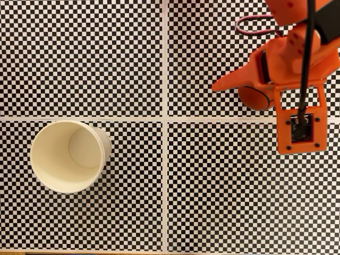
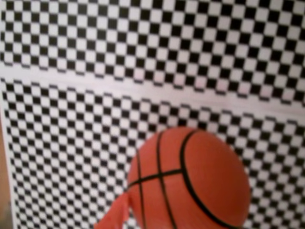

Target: Grasp basketball and place into cup.

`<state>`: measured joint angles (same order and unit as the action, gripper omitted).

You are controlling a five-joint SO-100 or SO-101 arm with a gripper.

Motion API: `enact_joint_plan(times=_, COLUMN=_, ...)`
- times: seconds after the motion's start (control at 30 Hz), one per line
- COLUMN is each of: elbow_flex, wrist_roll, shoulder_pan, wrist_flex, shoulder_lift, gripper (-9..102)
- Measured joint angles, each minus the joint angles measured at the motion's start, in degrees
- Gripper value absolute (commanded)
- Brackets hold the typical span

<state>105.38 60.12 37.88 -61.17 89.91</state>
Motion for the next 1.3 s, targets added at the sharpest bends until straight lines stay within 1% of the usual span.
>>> enact_joint_plan(times=0.17, elbow_flex=-1.14, wrist_roll=-0.18, shoulder_pan=0.00, wrist_flex=1.58, shoulder_lift=-2.37, gripper=62)
enact_joint_plan(times=0.23, elbow_flex=-1.32, wrist_roll=0.00, shoulder_pan=0.00, wrist_flex=2.20, shoulder_lift=-2.99, gripper=59)
enact_joint_plan(times=0.4, elbow_flex=-1.32, wrist_roll=-1.05, shoulder_pan=-0.09, wrist_flex=2.90, shoulder_lift=-4.57, gripper=47)
enact_joint_plan(times=0.57, elbow_flex=-1.32, wrist_roll=-1.76, shoulder_pan=0.18, wrist_flex=3.52, shoulder_lift=-6.06, gripper=40)
enact_joint_plan(times=0.7, elbow_flex=-1.32, wrist_roll=-2.37, shoulder_pan=0.44, wrist_flex=3.96, shoulder_lift=-6.33, gripper=30)
enact_joint_plan(times=1.07, elbow_flex=-1.41, wrist_roll=-3.34, shoulder_pan=-0.35, wrist_flex=3.96, shoulder_lift=-6.33, gripper=8)
enact_joint_plan(times=1.3, elbow_flex=-2.02, wrist_roll=-3.87, shoulder_pan=-0.70, wrist_flex=3.96, shoulder_lift=-6.33, gripper=4)
